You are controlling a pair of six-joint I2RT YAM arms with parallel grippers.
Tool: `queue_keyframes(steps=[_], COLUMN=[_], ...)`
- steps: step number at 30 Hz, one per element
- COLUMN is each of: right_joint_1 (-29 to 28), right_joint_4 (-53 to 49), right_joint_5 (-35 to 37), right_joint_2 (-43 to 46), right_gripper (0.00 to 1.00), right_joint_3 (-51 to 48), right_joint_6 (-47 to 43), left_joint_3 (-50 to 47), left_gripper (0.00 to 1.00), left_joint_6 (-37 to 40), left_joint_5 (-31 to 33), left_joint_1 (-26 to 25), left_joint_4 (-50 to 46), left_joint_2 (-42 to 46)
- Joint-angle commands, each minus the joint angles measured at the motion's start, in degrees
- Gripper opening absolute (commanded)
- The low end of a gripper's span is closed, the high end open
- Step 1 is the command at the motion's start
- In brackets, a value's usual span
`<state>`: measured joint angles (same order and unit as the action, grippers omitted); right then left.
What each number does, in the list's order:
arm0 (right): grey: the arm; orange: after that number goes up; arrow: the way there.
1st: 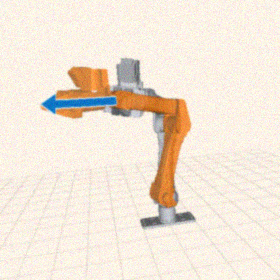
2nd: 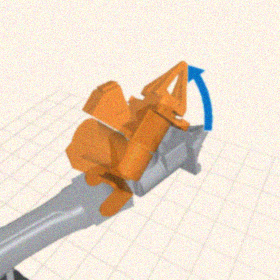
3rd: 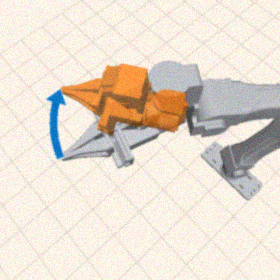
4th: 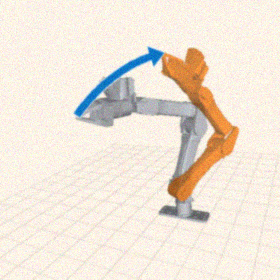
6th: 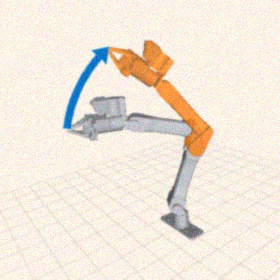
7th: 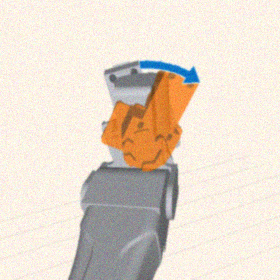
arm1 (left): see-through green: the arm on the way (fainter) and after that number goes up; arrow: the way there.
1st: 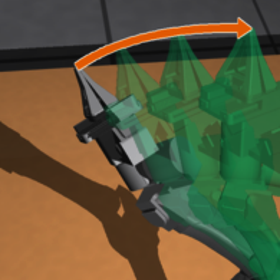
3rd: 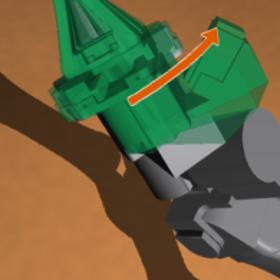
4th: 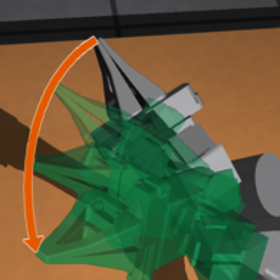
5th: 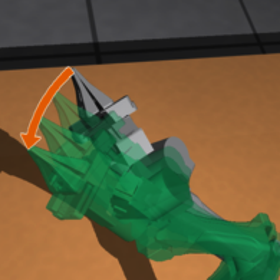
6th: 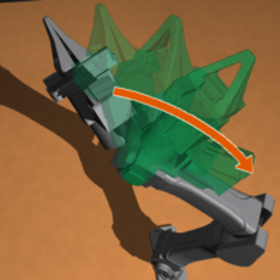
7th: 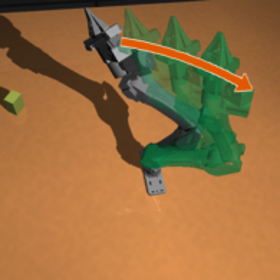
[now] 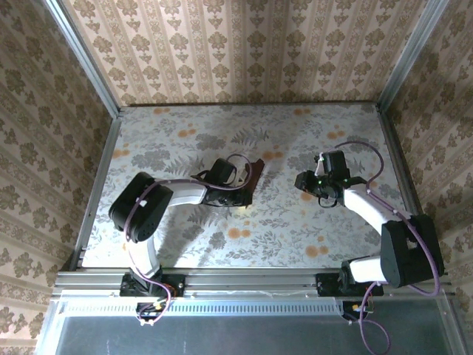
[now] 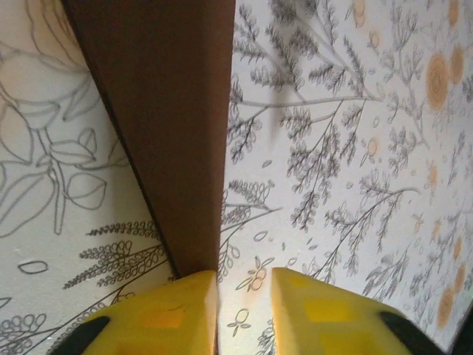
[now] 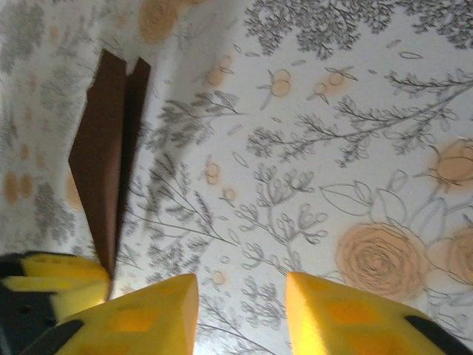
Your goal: Fold a paper plane with a square sheet of paper (fold left side to right side)
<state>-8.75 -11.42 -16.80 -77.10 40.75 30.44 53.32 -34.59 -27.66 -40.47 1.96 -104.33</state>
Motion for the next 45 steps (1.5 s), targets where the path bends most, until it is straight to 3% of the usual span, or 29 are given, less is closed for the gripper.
queue_keyframes(steps=[1, 12, 24, 26, 37, 45], right_joint_1=[0.3, -1.9, -13.2, -15.1, -26.6, -29.3], right_joint_4=[-4.5, -14.0, -23.9, -24.4, -26.2, -26.9], right_joint_5=[3.5, 10.0, 24.7, 25.3, 27.7, 27.4], right_joint_2=[1.6, 1.5, -5.0, -6.5, -19.5, -31.4], right_gripper=[0.45, 0.75, 0.97, 0.99, 1.0, 1.0], right_joint_3=[-0.7, 3.2, 13.2, 14.8, 28.3, 40.8], right_joint_6=[-2.6, -4.7, -3.9, -3.6, -2.7, -4.5], left_joint_3=[2.1, -3.7, -14.7, -16.3, -24.0, -25.4], left_gripper=[0.36, 0.52, 0.83, 1.0, 1.0, 1.0], left_joint_6=[4.7, 14.1, 19.2, 18.7, 16.6, 15.6], left_joint_5=[5.0, 18.4, 38.1, 38.9, 36.7, 34.1], left_joint_1=[-1.0, -1.2, 0.4, 1.3, 6.5, 7.8], left_joint_4=[-4.0, -5.1, -6.7, -6.1, -3.5, -4.8], left_joint_2=[5.0, 19.5, 38.8, 41.1, 51.0, 53.1])
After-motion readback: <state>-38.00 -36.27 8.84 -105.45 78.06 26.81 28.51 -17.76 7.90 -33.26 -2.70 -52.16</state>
